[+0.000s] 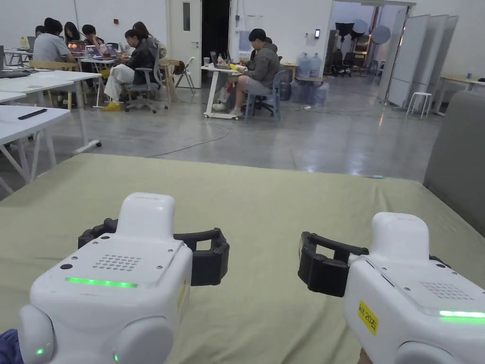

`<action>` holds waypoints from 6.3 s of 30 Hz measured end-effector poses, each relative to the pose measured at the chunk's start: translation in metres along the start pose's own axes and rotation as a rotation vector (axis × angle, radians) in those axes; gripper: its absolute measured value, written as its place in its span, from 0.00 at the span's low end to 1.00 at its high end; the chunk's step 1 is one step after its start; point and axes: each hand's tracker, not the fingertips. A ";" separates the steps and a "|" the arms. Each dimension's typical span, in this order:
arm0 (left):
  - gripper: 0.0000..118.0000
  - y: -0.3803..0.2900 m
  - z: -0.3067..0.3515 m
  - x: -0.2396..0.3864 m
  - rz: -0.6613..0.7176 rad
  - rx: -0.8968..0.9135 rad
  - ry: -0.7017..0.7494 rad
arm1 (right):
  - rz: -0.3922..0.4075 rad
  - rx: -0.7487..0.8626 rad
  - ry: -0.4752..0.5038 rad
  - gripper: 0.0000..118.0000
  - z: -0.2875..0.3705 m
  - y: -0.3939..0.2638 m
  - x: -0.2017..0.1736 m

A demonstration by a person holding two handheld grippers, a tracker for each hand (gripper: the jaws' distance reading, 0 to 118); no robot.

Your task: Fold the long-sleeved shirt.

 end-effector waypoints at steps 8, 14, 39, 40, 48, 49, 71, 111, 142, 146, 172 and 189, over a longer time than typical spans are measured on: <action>0.99 -0.001 0.001 0.002 -0.003 -0.004 -0.003 | -0.004 0.000 -0.004 0.96 0.002 0.000 0.002; 0.99 -0.001 0.001 0.002 0.002 -0.008 -0.003 | -0.004 0.000 -0.009 0.96 0.003 0.000 0.002; 0.00 -0.014 0.063 -0.161 0.114 -0.040 0.223 | 0.045 -0.082 0.582 0.00 -0.011 -0.015 -0.173; 0.00 -0.019 0.074 -0.183 0.115 -0.050 0.296 | 0.024 -0.107 0.681 0.00 -0.008 -0.018 -0.191; 0.28 -0.092 0.069 -0.267 0.189 -0.241 0.389 | 0.088 -0.157 0.797 0.00 -0.015 -0.047 -0.216; 0.75 -0.108 0.054 -0.271 0.201 -0.277 0.352 | 0.097 -0.181 0.769 0.00 -0.021 -0.051 -0.208; 0.07 -0.122 -0.117 -0.290 0.309 -0.505 0.077 | -0.114 -0.273 0.416 0.00 -0.042 -0.062 -0.051; 0.00 -0.114 -0.115 -0.003 0.069 -0.535 -0.272 | -0.248 -0.335 0.204 0.00 0.004 -0.096 0.084; 0.00 -0.150 -0.376 0.079 -0.089 -0.829 -0.411 | -0.315 -0.753 0.034 1.00 -0.126 -0.189 0.100; 0.00 -0.133 -0.357 0.067 -0.092 -0.795 -0.398 | -0.222 -0.855 -0.041 0.99 -0.167 -0.209 0.073; 0.00 0.258 -0.170 -0.153 0.195 -0.136 -0.180 | 0.344 -0.132 0.061 0.06 -0.156 0.249 0.038; 0.00 0.347 -0.242 -0.138 0.178 -0.037 -0.119 | 0.313 -0.126 -0.106 0.06 -0.255 0.364 0.014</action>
